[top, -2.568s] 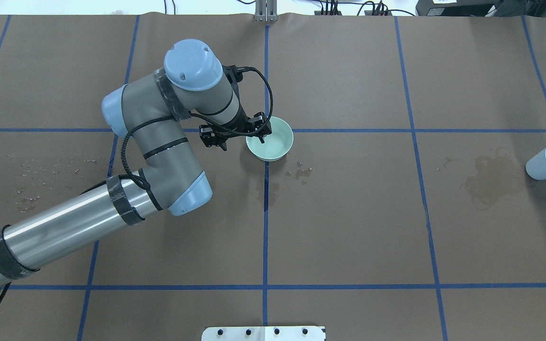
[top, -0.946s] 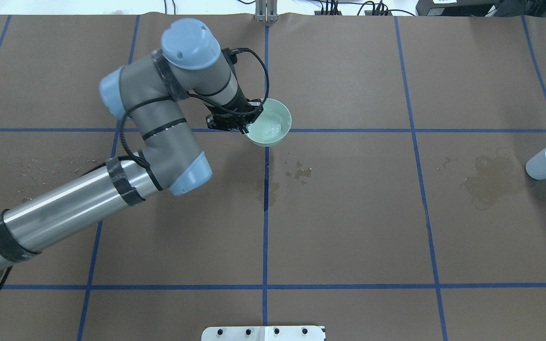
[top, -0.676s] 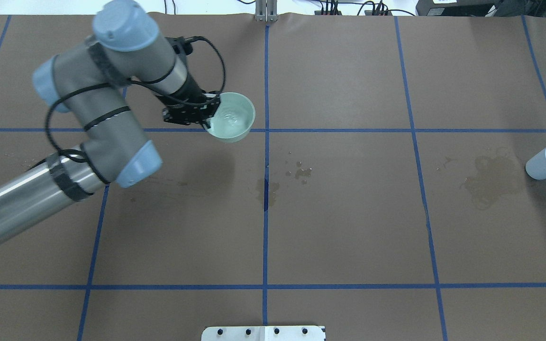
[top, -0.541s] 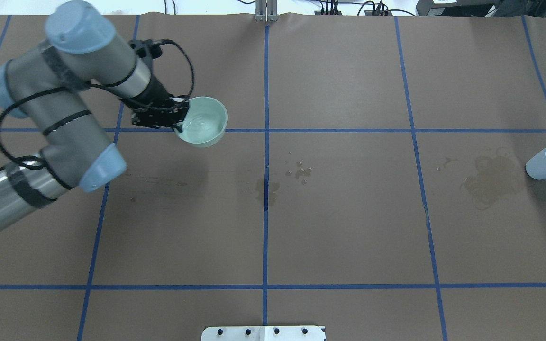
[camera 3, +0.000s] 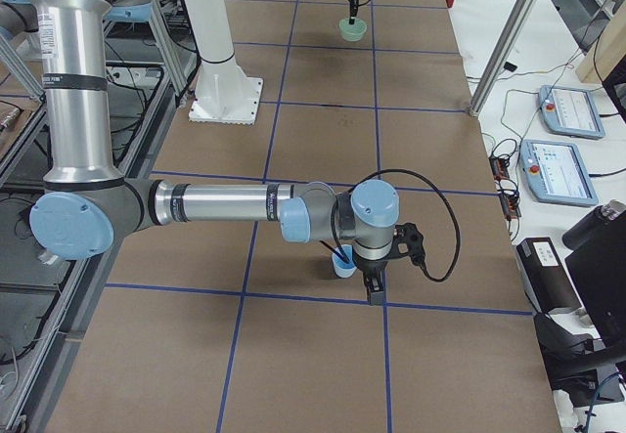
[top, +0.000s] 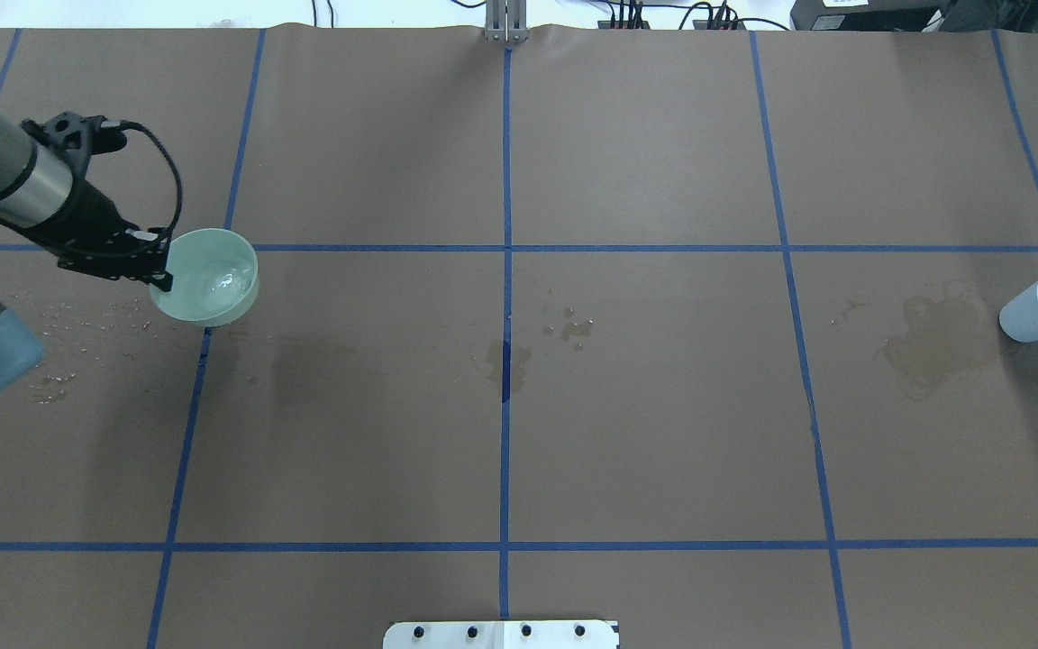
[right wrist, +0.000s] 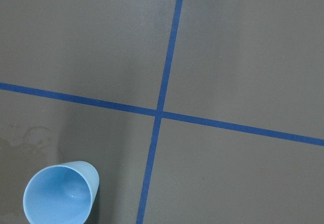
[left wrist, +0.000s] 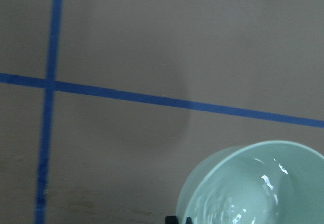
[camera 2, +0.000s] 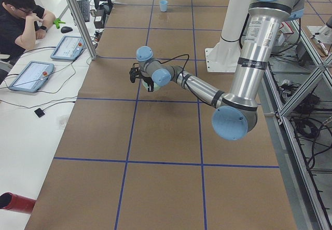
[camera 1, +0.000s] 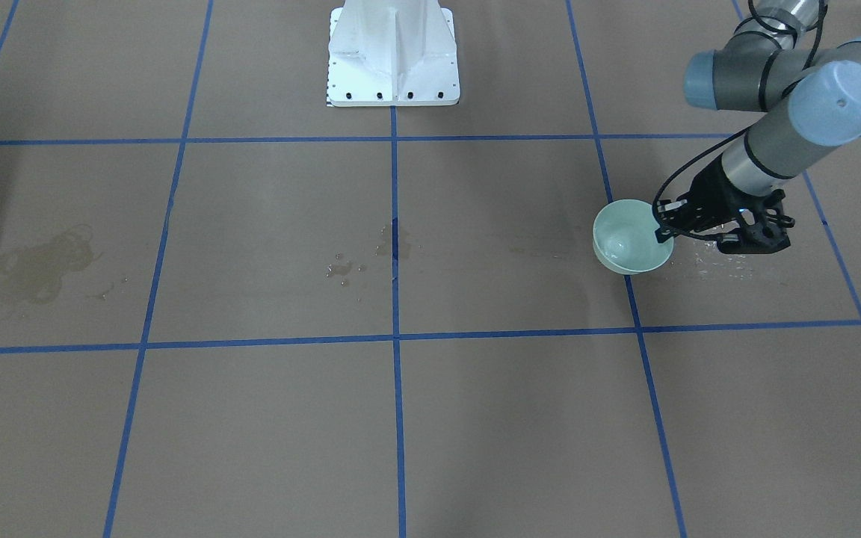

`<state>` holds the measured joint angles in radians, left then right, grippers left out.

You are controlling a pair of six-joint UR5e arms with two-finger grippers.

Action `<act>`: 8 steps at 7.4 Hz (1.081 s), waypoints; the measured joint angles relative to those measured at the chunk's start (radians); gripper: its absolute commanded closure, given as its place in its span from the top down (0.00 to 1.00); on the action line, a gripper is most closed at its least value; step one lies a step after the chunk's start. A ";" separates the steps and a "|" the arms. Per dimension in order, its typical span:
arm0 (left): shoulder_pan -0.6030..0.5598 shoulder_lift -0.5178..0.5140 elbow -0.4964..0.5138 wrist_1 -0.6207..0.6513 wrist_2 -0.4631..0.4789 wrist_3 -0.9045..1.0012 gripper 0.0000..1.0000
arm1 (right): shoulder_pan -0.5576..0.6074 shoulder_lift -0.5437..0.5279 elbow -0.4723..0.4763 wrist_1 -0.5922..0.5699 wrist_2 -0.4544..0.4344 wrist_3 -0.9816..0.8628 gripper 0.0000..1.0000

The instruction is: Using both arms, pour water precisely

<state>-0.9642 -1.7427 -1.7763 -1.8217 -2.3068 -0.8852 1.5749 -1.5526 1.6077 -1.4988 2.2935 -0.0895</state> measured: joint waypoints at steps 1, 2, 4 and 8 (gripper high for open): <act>-0.009 0.044 -0.012 -0.002 -0.002 0.020 0.00 | 0.000 0.004 0.003 0.000 -0.002 0.000 0.99; -0.011 0.094 -0.033 -0.003 -0.002 0.023 0.00 | -0.001 0.005 0.005 -0.001 -0.002 0.001 0.99; -0.009 0.192 -0.077 -0.043 -0.001 0.004 0.00 | -0.001 0.006 0.006 -0.001 -0.003 0.002 0.99; 0.057 0.308 -0.064 -0.218 -0.003 -0.104 0.00 | -0.001 0.006 0.006 -0.003 -0.004 0.002 0.99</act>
<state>-0.9076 -1.4350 -1.8403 -2.0396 -2.3099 -0.9890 1.5739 -1.5463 1.6136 -1.5017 2.2899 -0.0875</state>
